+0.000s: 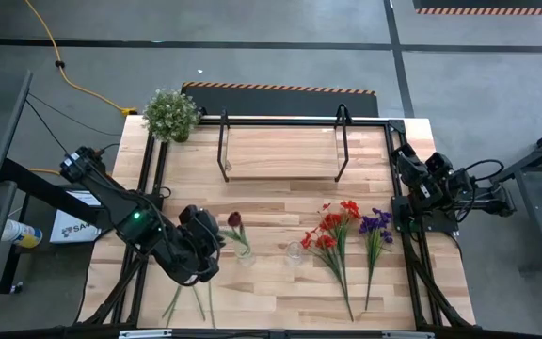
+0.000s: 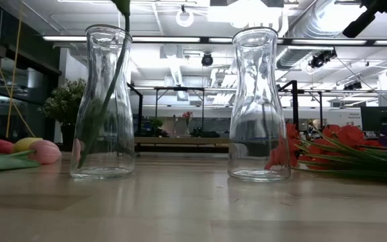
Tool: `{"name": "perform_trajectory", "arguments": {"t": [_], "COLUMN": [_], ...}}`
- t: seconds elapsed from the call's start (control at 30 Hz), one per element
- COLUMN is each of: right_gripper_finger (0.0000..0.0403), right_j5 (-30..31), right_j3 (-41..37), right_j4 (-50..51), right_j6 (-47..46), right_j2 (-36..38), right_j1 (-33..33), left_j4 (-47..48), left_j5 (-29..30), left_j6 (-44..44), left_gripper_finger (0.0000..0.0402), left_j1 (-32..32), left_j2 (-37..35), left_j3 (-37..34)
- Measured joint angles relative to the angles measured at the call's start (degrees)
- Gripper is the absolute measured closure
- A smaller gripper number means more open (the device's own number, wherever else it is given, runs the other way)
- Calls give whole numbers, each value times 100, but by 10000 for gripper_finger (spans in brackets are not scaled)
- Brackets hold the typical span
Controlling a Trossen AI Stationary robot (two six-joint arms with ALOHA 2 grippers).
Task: Pick and place flowers into a vace then onto a shelf
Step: Put the left red flower into the left transparent vase
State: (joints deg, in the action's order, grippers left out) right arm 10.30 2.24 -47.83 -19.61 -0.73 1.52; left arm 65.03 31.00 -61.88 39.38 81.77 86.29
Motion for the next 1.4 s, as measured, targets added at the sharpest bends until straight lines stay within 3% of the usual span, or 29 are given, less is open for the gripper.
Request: {"name": "perform_trajectory", "arguments": {"t": [0.6, 1.0, 1.4], "right_gripper_finger": [391, 391, 391], "right_j5": [1, 1, 3], "right_j3": [0, 0, 0], "right_j4": [-12, -7, -4], "right_j6": [13, 15, 37], "right_j2": [0, 0, 0], "right_j1": [-2, 0, 0], "left_j4": [628, 977, 1470], "left_j5": [-1058, -1376, -1590], "left_j6": [-1199, -3804, -6129], "left_gripper_finger": [305, 305, 305], "left_j1": [2, 122, 830], "left_j2": [-389, 92, 766], "left_j3": [2, 2, -6]}}
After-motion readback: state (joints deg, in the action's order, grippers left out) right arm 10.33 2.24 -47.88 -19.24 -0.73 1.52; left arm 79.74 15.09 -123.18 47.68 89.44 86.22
